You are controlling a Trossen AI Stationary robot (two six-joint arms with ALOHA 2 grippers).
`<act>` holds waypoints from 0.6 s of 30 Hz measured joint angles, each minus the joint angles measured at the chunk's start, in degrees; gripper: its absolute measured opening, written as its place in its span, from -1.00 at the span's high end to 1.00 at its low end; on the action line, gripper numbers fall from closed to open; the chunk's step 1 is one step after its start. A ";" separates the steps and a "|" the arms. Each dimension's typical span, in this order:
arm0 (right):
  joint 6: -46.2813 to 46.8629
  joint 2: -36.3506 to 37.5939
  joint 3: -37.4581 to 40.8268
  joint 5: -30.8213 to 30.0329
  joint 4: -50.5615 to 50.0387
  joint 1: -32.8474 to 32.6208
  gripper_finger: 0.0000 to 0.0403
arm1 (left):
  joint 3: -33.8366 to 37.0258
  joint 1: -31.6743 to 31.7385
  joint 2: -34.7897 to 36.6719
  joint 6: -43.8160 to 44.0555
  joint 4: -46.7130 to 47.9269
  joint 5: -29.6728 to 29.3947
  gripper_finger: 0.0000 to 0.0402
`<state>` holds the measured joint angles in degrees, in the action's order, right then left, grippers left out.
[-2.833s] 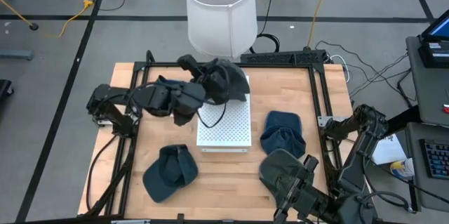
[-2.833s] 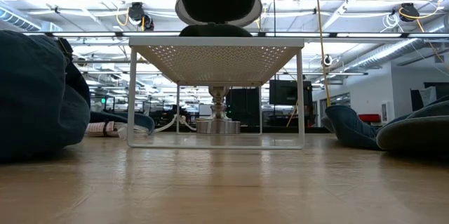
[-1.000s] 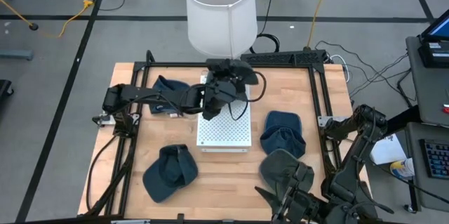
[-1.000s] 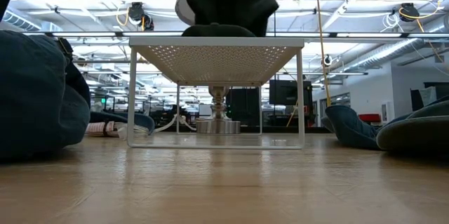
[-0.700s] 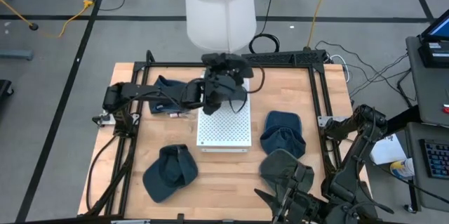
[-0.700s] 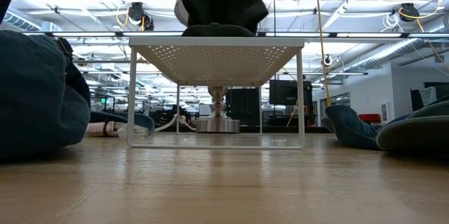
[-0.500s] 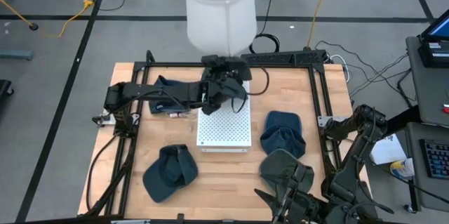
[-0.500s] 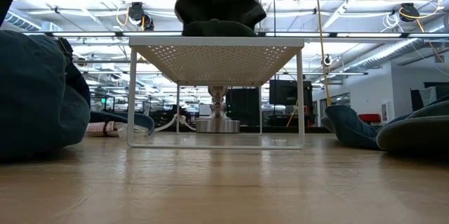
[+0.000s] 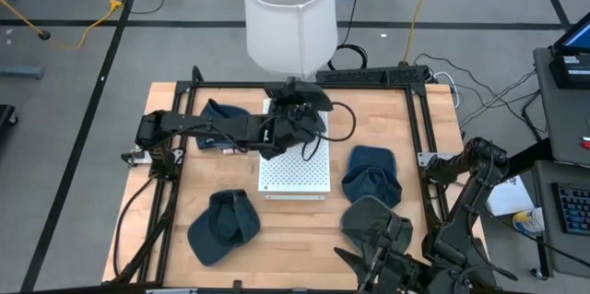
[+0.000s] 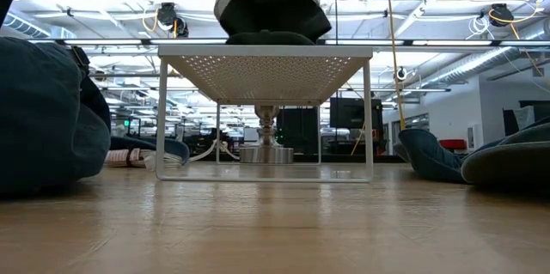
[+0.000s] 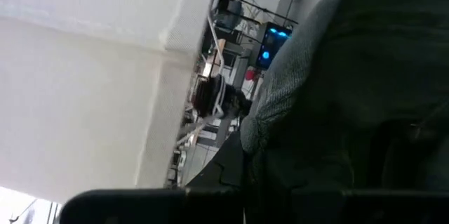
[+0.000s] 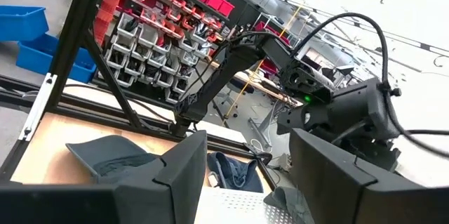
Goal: Pick & Place hat
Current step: Stack the top gray cap on the gray cap on the shelf
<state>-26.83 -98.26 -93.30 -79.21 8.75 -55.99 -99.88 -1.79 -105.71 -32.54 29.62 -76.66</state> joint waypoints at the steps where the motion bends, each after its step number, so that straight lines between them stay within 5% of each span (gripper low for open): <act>1: 0.00 0.00 0.00 -0.01 0.01 0.00 0.03 | 0.00 -0.22 0.00 1.23 1.27 -0.18 0.93; 9: 0.00 0.00 0.00 -0.01 0.02 0.00 0.03 | 0.00 -2.97 0.01 12.51 11.93 0.12 0.93; 18: 0.19 0.00 0.00 0.01 0.04 0.00 0.03 | 2.39 -4.46 -0.92 13.23 13.68 1.84 0.93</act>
<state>-26.64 -98.26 -93.30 -79.20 8.80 -55.99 -97.48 -6.25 -106.63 -19.31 43.30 -74.82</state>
